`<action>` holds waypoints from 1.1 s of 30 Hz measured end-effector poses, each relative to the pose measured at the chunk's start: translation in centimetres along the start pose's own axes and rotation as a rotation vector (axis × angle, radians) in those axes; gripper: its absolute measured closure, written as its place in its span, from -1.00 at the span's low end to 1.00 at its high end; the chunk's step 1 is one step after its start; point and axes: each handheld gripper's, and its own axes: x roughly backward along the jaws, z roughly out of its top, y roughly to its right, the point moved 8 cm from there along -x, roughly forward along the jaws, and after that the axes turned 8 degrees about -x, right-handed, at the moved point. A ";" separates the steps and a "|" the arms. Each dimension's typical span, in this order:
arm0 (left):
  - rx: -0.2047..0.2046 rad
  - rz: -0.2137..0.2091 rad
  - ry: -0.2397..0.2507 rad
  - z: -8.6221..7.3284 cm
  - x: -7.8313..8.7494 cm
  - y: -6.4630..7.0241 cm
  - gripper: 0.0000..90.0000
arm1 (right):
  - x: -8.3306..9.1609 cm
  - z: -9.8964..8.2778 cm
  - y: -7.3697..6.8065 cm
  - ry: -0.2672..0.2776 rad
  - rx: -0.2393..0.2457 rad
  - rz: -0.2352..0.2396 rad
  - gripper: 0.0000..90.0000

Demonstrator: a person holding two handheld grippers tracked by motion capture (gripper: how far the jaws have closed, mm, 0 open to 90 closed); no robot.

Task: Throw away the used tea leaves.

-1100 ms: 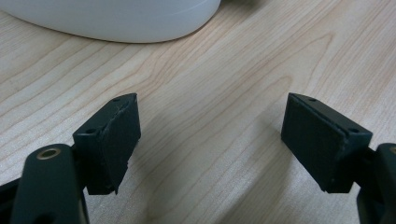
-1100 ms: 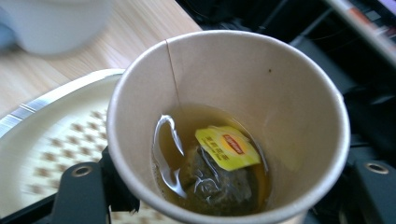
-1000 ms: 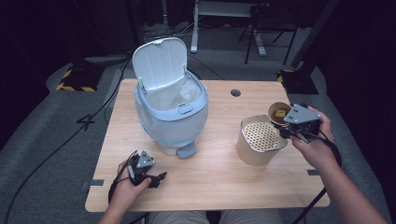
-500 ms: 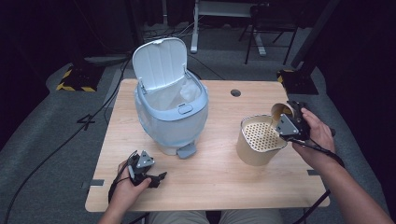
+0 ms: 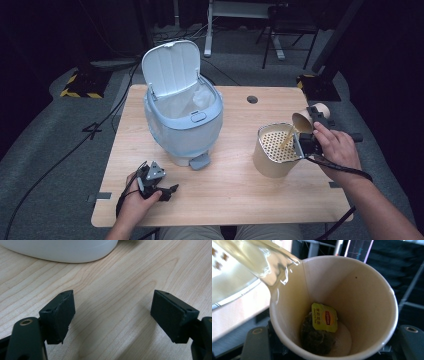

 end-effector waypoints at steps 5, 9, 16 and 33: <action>0.000 0.000 0.000 0.0 0.0 0.0 -0.55 | 0.3 0.5 0.1 -0.043 0.170 -0.093 -0.29; 0.000 0.000 0.000 0.0 0.0 0.0 -0.55 | 0.5 1.0 0.0 -0.073 0.303 -0.152 -0.28; -0.001 0.000 0.000 0.0 0.0 0.0 -0.55 | 0.9 1.8 -0.2 -0.116 0.474 -0.219 -0.27; -0.001 0.001 -0.001 0.0 0.0 0.0 -0.55 | 1.2 2.6 0.0 -0.117 0.548 -0.246 -0.27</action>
